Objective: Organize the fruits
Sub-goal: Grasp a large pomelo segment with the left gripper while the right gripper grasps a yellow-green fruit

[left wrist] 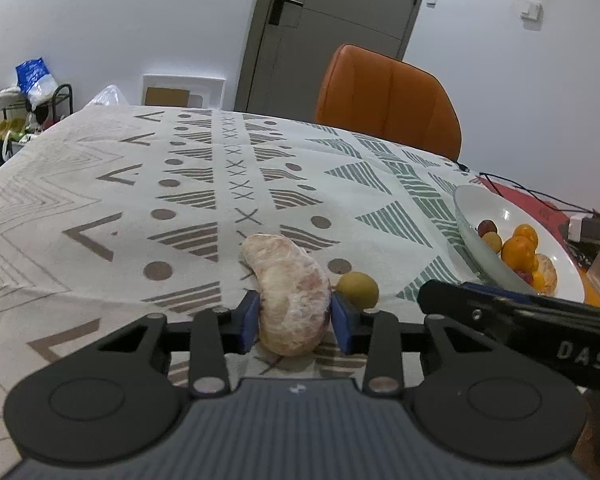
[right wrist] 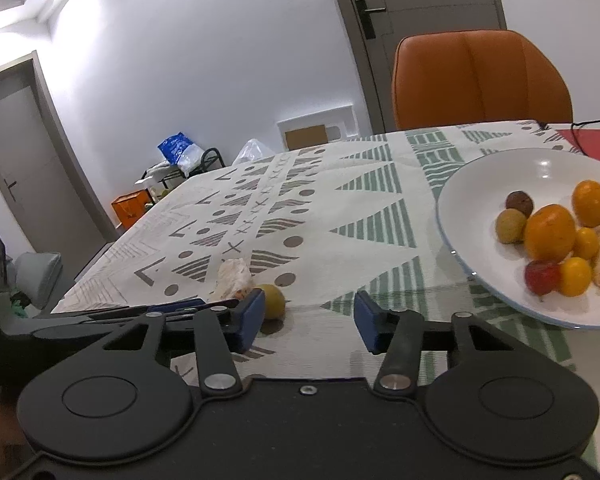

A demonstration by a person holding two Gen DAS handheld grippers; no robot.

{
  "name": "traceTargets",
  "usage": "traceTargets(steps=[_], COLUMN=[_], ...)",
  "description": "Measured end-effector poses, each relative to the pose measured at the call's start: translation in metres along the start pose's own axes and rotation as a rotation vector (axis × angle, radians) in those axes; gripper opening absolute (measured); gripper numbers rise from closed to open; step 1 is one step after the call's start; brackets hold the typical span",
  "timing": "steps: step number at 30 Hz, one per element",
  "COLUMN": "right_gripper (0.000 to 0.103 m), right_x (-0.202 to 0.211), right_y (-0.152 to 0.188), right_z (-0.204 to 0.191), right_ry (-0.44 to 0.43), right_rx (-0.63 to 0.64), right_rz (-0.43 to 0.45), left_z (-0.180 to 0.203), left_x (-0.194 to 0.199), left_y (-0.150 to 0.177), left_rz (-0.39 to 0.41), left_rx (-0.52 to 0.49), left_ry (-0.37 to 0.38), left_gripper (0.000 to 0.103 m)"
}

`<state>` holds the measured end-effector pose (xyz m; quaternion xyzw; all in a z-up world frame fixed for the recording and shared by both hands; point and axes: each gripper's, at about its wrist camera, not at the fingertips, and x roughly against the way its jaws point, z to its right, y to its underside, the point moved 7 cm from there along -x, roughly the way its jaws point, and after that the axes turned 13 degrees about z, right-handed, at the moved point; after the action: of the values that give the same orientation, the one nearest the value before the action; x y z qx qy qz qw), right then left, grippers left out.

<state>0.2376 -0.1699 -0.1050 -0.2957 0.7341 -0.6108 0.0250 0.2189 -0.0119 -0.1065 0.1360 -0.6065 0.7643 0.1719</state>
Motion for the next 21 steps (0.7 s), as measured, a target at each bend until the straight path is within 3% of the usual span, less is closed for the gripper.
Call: traceTargets(steps=[17, 19, 21], right_gripper=[0.042, 0.039, 0.027], right_x=[-0.034, -0.037, -0.04], right_y=[0.01, 0.011, 0.014], right_z=[-0.029, -0.03, -0.031], right_ry=[-0.038, -0.039, -0.042], right_rx=[0.026, 0.026, 0.025], right_rz=[-0.047, -0.049, -0.056], left_z=[-0.026, -0.028, -0.03], left_x=[0.019, 0.02, 0.021], left_y=[-0.001, -0.002, -0.002], left_rz=[-0.006, -0.008, -0.011], left_rx=[0.01, 0.008, 0.004], left_ry=[-0.057, -0.061, -0.072], left_gripper=[0.037, 0.037, 0.037])
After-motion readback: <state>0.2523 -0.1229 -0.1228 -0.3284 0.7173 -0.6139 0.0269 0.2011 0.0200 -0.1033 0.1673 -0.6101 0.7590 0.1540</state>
